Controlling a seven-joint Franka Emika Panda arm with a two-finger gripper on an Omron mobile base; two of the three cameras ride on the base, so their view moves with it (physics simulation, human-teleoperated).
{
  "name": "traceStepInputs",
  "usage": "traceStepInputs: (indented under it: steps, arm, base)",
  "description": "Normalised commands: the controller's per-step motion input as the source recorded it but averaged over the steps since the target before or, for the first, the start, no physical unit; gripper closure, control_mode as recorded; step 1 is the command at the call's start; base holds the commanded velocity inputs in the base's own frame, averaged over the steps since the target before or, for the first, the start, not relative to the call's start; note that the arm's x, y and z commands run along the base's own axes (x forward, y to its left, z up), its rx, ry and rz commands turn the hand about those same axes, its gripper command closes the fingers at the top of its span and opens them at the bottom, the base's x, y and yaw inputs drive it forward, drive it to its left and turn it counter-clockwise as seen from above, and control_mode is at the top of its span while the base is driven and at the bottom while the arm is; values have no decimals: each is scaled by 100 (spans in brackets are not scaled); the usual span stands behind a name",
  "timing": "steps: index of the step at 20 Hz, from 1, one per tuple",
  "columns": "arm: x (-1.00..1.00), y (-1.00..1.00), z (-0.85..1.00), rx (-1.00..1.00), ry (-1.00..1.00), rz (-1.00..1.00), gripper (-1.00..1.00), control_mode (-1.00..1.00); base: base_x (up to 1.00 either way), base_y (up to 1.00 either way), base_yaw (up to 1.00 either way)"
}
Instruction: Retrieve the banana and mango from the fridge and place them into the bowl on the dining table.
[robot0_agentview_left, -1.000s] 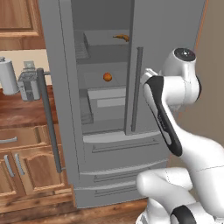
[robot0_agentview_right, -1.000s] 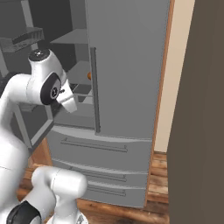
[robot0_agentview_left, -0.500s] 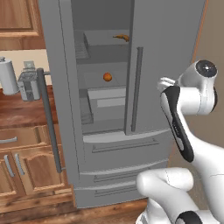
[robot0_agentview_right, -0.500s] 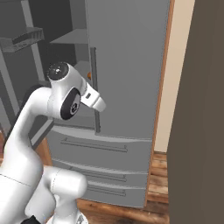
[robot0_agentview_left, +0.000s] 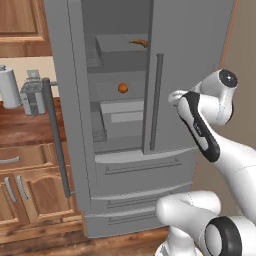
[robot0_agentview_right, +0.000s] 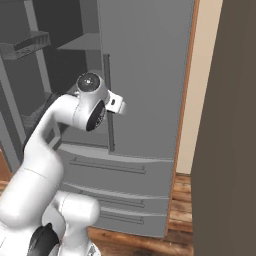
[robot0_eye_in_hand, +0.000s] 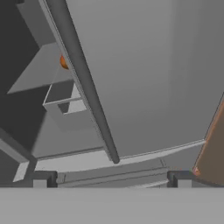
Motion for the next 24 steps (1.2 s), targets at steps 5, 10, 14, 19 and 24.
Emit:
traceStepInputs:
  steps: [5,10,14,19,24]
  arm:
    - [75,29,0,-3,3,8,-100,-100]
    - [70,6,-1,-2,0,0,-100,-100]
    - [72,0,-10,0,0,0,-100,-100]
    - [70,0,-16,0,0,0,-100,-100]
    - [79,0,-21,0,0,0,-100,-100]
  base:
    - [0,0,0]
    - [0,0,0]
    - [0,0,0]
    - [0,0,0]
    - [0,0,0]
